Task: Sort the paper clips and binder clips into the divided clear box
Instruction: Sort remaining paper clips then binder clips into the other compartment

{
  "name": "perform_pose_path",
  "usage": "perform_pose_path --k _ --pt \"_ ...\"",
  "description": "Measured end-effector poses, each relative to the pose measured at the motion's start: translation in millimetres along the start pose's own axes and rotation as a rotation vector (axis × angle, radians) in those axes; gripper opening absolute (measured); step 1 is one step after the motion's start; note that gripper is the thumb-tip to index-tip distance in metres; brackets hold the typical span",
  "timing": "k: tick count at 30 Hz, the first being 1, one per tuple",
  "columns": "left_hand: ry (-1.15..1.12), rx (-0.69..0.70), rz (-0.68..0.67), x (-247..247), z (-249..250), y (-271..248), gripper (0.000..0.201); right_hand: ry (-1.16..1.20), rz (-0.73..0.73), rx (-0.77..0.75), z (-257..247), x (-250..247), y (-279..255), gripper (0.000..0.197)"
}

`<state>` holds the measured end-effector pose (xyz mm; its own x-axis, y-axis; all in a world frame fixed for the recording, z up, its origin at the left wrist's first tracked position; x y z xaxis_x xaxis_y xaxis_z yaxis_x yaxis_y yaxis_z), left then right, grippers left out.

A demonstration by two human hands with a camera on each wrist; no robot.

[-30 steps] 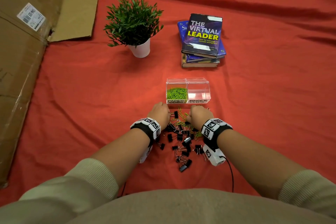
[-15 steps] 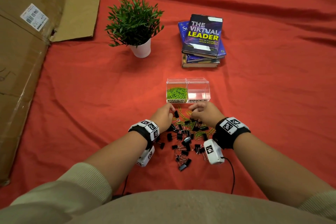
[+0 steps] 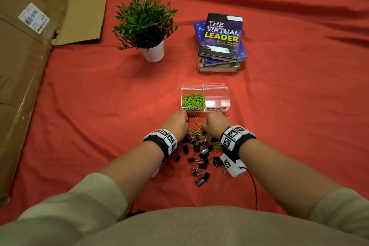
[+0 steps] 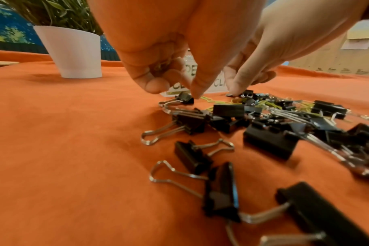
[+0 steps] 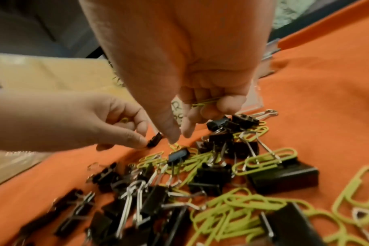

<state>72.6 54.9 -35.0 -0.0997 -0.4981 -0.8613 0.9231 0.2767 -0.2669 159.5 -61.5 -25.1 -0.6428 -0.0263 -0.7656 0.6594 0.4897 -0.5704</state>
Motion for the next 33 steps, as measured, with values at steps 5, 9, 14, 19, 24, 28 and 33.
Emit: perform_pose_path --k 5,9,14,19,24,28,33 --pt "0.104 0.080 -0.099 11.9 8.8 -2.8 0.020 -0.265 0.037 -0.031 -6.1 10.9 -1.7 0.013" --pt "0.119 0.088 -0.122 16.0 12.6 -2.1 0.024 -0.325 0.006 -0.042 -8.8 17.9 -4.1 0.023" --pt "0.065 0.055 -0.176 17.9 13.2 0.3 0.023 -0.340 -0.014 -0.057 -6.8 20.1 -5.8 0.035" --pt "-0.169 0.055 -0.088 11.2 15.9 -2.5 0.009 -0.185 -0.049 -0.084 -3.2 14.6 -9.9 0.016" --pt "-0.365 0.018 -0.052 -0.2 14.7 -1.9 0.007 0.366 -0.058 0.037 25.2 -1.2 -5.5 0.007" --pt "-0.363 0.027 -0.098 4.0 18.1 2.9 0.016 0.619 -0.149 0.130 37.6 -6.0 -4.0 0.014" --pt "-0.152 0.063 -0.137 11.5 28.8 6.7 0.017 0.245 -0.012 0.003 21.6 0.3 -5.2 0.013"
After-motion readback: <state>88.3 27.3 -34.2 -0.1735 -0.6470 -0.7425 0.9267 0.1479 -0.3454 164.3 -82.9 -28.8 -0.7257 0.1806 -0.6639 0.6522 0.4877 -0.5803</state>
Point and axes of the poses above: each hand's wrist, its own y-axis towards the middle knuckle, its own x-axis out of the palm, z = x × y, the point moved 4 cm from there along y, towards the middle knuckle, and after that the axes turned 9 degrees about x, right-handed, at the moved point
